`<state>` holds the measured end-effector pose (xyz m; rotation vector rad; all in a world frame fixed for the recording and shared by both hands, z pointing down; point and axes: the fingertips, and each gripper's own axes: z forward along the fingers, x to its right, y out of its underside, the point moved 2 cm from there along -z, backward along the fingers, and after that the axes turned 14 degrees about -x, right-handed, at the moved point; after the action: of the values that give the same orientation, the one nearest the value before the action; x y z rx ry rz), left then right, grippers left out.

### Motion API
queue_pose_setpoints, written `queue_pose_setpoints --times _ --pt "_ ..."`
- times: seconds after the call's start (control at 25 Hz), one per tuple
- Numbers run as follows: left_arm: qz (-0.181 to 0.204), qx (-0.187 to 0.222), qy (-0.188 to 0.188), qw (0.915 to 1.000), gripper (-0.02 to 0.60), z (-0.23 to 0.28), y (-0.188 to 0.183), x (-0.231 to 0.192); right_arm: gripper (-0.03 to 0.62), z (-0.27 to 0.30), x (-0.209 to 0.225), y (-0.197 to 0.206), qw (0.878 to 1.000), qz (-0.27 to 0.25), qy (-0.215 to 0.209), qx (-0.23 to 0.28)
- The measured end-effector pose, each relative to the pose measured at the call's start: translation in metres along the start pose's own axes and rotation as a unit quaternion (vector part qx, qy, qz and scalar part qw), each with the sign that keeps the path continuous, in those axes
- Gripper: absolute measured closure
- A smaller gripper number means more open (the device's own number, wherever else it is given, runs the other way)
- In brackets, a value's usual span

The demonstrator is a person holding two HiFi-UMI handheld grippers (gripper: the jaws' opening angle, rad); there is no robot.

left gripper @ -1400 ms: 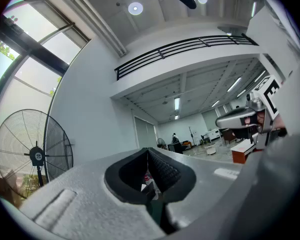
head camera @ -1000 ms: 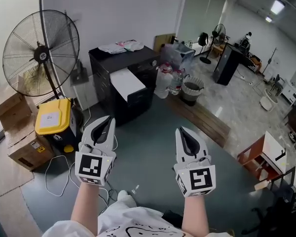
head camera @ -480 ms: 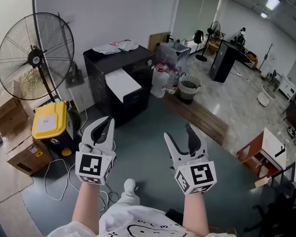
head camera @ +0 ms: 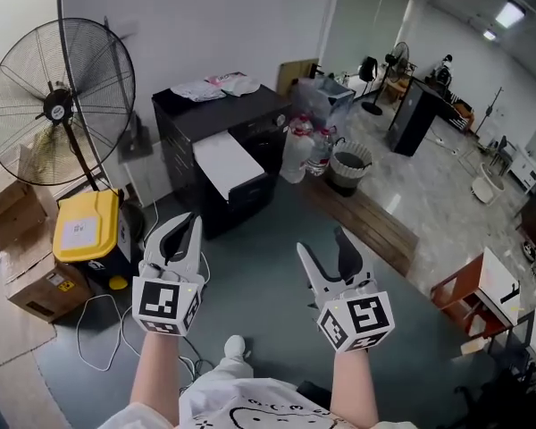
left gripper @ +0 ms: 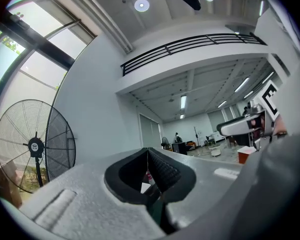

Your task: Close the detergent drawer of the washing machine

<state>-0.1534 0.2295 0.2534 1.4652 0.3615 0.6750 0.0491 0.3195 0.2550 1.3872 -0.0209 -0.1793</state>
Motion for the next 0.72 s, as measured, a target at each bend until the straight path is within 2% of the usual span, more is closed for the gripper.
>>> queue_pose_setpoints --times 0.2,0.48,0.72 --pt "-0.014 -0.005 -0.008 0.9999 0.565 0.05 0.007 -0.037 0.312 0.061 0.012 -0.009 1.0 -0.003 -0.009 -0.006" --pt "-0.016 -0.01 -0.004 0.9998 0.565 0.122 0.007 -0.083 0.312 0.146 0.031 -0.019 1.0 0.012 -0.015 -0.017" --pt "-0.026 -0.022 -0.001 0.9994 0.565 0.161 0.019 -0.114 0.312 0.196 0.037 -0.021 0.999 0.023 -0.019 -0.026"
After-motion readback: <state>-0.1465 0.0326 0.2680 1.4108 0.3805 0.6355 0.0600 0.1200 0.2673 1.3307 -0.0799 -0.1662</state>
